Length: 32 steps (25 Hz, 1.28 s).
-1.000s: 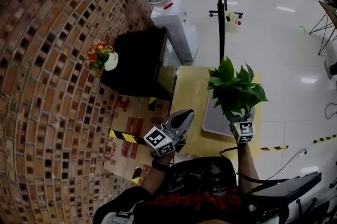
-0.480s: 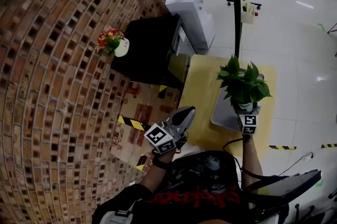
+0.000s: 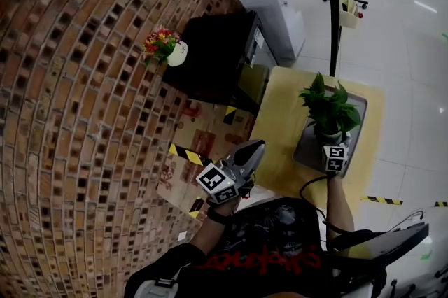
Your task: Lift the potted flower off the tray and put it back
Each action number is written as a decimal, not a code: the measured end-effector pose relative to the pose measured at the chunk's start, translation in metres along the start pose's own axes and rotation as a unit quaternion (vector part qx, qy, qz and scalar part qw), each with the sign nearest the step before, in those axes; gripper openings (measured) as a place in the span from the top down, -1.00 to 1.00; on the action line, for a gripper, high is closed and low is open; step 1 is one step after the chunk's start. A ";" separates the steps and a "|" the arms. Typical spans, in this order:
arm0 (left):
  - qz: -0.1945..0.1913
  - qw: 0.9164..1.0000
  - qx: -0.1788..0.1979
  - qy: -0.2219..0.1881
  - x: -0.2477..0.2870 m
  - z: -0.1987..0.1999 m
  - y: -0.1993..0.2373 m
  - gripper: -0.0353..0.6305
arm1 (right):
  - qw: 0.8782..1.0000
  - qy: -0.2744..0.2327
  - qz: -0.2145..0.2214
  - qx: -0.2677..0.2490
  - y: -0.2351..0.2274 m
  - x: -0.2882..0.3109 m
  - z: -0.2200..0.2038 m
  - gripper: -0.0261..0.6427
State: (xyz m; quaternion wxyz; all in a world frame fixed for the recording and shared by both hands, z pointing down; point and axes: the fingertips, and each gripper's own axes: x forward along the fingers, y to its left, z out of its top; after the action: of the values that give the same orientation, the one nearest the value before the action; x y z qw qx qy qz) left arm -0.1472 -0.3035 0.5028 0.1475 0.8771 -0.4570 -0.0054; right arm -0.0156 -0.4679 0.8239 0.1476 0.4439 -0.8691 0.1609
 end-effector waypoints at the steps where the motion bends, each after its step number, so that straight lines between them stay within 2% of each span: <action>1: 0.002 1.000 -0.001 0.000 -0.001 0.000 0.001 0.89 | 1.000 0.005 -0.001 0.002 0.000 0.004 -0.004 -0.56; 8: 0.013 1.000 -0.005 -0.004 -0.004 -0.001 0.006 0.89 | 1.000 0.014 -0.005 -0.018 0.000 0.018 -0.007 -0.56; 14: 0.003 1.000 -0.012 -0.008 0.001 -0.003 0.001 0.89 | 1.000 0.026 -0.005 -0.011 0.000 0.015 -0.012 -0.56; 18: -0.005 1.000 -0.016 -0.011 0.002 -0.004 -0.001 0.89 | 0.998 0.055 -0.005 -0.019 0.001 0.009 -0.019 -0.53; 22: -0.008 1.000 -0.016 -0.018 0.002 0.001 0.001 0.89 | 0.998 0.060 -0.002 -0.025 0.004 0.012 -0.015 -0.53; 25: -0.011 1.000 -0.015 -0.021 0.001 0.001 0.001 0.89 | 0.998 0.068 0.007 -0.004 0.005 0.016 -0.017 -0.56; 28: -0.016 0.999 -0.018 -0.021 0.001 -0.003 0.000 0.89 | 0.995 0.089 0.022 0.028 0.007 0.012 -0.039 -0.61; 32: -0.023 0.999 -0.024 -0.022 0.000 -0.004 0.001 0.89 | 0.995 0.090 0.026 0.029 0.016 -0.003 -0.048 -0.63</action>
State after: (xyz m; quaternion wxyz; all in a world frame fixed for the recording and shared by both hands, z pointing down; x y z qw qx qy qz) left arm -0.1474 -0.3027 0.5066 0.1579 0.8834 -0.4394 -0.0392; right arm -0.0213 -0.4375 0.8634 0.2080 0.4090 -0.8584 0.2293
